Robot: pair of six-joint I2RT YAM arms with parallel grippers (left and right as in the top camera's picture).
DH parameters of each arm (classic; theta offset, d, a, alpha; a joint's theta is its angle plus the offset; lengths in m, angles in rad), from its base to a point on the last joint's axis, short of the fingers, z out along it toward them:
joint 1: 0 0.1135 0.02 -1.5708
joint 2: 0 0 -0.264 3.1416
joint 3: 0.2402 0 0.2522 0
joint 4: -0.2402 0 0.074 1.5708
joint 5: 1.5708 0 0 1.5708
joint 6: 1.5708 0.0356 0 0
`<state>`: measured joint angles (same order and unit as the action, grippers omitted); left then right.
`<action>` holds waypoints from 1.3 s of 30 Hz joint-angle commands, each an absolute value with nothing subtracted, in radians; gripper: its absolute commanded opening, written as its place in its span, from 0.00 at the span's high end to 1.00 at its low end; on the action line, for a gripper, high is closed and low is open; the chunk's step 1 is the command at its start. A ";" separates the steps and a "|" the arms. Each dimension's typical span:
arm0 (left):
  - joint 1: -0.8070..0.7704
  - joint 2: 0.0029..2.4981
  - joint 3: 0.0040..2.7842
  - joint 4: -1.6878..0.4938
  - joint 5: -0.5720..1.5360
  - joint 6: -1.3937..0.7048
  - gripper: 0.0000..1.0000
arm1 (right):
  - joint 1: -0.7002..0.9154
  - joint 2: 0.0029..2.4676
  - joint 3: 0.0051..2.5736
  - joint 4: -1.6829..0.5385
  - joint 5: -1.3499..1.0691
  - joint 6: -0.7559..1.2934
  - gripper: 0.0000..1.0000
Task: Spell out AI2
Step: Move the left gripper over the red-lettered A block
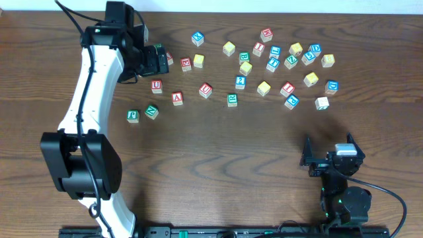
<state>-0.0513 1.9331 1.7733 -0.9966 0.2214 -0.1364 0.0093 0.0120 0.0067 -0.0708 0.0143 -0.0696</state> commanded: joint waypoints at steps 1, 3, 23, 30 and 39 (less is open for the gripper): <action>-0.120 1.928 1.788 -1.034 -0.011 -0.193 0.02 | -0.004 0.006 0.006 -0.075 0.009 -0.061 0.01; -0.173 1.928 1.789 -1.054 -0.107 -0.194 0.02 | -0.004 0.006 0.006 -0.075 0.009 -0.061 0.01; -0.291 1.990 1.788 -1.041 -0.072 -0.346 0.02 | -0.004 0.006 0.006 -0.075 0.009 -0.061 0.01; -0.294 2.126 1.784 -1.042 -0.006 -0.346 0.04 | -0.004 0.006 0.006 -0.075 0.008 -0.061 0.01; -0.294 2.176 1.773 -1.011 -0.007 -0.347 0.07 | -0.004 0.006 0.006 -0.075 0.008 -0.061 0.01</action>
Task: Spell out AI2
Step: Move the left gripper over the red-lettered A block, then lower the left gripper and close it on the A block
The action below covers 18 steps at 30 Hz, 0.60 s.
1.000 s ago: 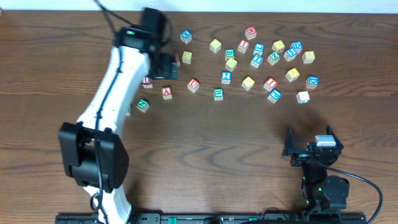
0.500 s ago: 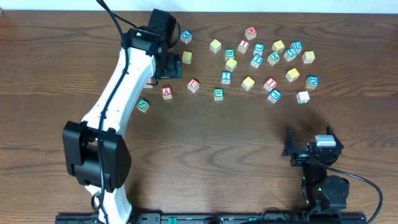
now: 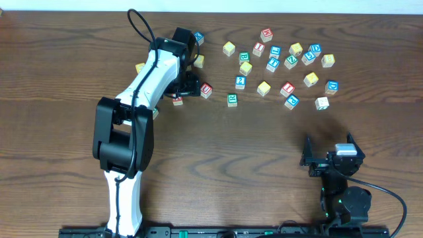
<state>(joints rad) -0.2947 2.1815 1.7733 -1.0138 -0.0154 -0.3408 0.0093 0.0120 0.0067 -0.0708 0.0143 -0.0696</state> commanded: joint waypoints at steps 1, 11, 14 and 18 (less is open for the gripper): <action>-0.294 2.176 1.773 -1.010 -0.007 -0.347 0.07 | -0.004 0.006 0.006 -0.075 0.008 -0.061 0.01; -0.293 2.177 1.758 -0.992 -0.007 -0.345 0.12 | -0.004 0.006 0.006 -0.075 0.009 -0.061 0.01; -0.293 2.177 1.742 -0.980 -0.007 -0.346 0.12 | -0.004 0.006 0.006 -0.075 0.008 -0.061 0.01; -0.293 2.177 1.718 -0.963 -0.007 -0.346 0.12 | -0.004 0.006 0.006 -0.075 0.009 -0.061 0.01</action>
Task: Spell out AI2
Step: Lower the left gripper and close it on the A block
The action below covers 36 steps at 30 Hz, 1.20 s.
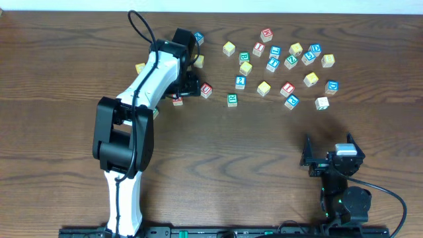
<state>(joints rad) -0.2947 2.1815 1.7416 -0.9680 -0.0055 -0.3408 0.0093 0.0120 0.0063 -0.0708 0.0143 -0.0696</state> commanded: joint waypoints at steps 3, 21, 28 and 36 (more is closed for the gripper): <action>-0.293 2.177 1.706 -0.956 -0.007 -0.346 0.12 | -0.004 0.006 0.006 -0.075 0.008 -0.061 0.01; -0.293 2.177 1.705 -0.951 -0.007 -0.346 0.27 | -0.004 0.006 0.006 -0.075 0.009 -0.061 0.01; -0.283 2.179 1.705 -0.941 -0.006 -0.346 0.27 | -0.004 0.006 0.006 -0.075 0.009 -0.061 0.01; -0.280 2.180 1.692 -0.936 0.016 -0.345 0.27 | -0.004 0.006 0.006 -0.075 0.008 -0.061 0.01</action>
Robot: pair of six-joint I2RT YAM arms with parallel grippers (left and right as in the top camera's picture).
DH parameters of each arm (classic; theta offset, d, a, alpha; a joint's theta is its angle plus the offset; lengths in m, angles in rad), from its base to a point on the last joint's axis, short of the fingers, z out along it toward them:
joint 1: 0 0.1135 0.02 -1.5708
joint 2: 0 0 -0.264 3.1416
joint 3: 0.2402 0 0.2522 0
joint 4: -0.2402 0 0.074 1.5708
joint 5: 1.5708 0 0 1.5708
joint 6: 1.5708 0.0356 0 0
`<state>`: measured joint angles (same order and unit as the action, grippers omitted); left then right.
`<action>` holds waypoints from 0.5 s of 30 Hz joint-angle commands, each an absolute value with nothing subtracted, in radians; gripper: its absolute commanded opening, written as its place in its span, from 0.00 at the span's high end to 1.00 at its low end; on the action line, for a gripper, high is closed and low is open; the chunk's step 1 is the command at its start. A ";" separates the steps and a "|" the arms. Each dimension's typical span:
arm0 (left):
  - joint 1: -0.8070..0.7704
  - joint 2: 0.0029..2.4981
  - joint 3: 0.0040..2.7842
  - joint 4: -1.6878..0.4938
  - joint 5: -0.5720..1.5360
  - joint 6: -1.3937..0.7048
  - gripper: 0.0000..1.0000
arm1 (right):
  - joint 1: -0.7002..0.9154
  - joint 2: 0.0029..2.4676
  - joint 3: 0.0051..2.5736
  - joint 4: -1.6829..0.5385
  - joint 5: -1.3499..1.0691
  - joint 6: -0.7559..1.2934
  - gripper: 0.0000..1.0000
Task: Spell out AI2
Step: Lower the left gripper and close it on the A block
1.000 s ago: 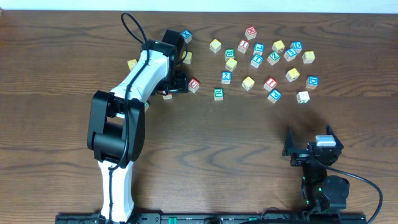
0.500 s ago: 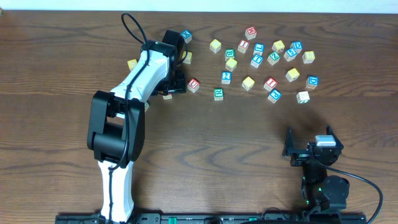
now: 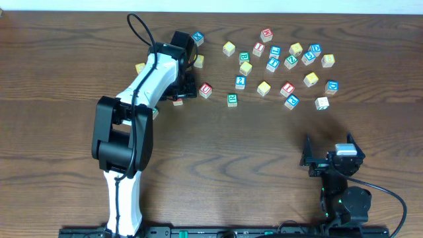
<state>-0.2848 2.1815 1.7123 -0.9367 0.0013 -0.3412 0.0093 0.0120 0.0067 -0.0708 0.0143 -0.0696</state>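
Observation:
My left arm reaches across the left part of the block cluster, and its black left gripper [image 3: 183, 91] hangs right over a red-lettered block [image 3: 177, 101], of which only the near edge peeks out. The wrist hides the fingers, so their state is unclear. A blue "2" block [image 3: 240, 81] lies in the middle of the cluster, and a red-lettered block [image 3: 287, 88] lies further right. My right gripper [image 3: 328, 153] rests folded at the near right with its fingers apart and nothing between them.
Several lettered wooden blocks in red, blue, green, yellow and white are scattered along the far half of the table [image 3: 251, 152]. One red block [image 3: 205, 89] sits just right of the left gripper, and a yellow block [image 3: 139, 67] lies left of the arm.
The left wrist has shifted very slightly toward the far left over the same block. The block's edge shows in the same spot. The right arm has not moved.
At first the left gripper was at the far left of the cluster, and a red "A" block lay uncovered nearer the front. Then the gripper stood over that block, hiding most of it. It has stayed there since, with only small shifts.

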 commanded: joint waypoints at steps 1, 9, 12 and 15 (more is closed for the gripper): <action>-0.280 2.180 1.686 -0.932 0.016 -0.345 0.27 | -0.004 0.006 0.006 -0.075 0.008 -0.061 0.01; -0.280 2.180 1.639 -0.896 0.016 -0.346 0.27 | -0.004 0.006 0.006 -0.075 0.008 -0.061 0.01; -0.280 2.179 1.639 -0.896 0.016 -0.345 0.27 | -0.004 0.006 0.006 -0.075 0.008 -0.061 0.01; -0.280 2.179 1.639 -0.898 0.016 -0.342 0.27 | -0.004 0.006 0.006 -0.075 0.008 -0.061 0.01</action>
<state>-0.2840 2.1815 1.6459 -0.8936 0.0170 -0.3408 0.0093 0.0120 0.0067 -0.0708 0.0143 -0.0696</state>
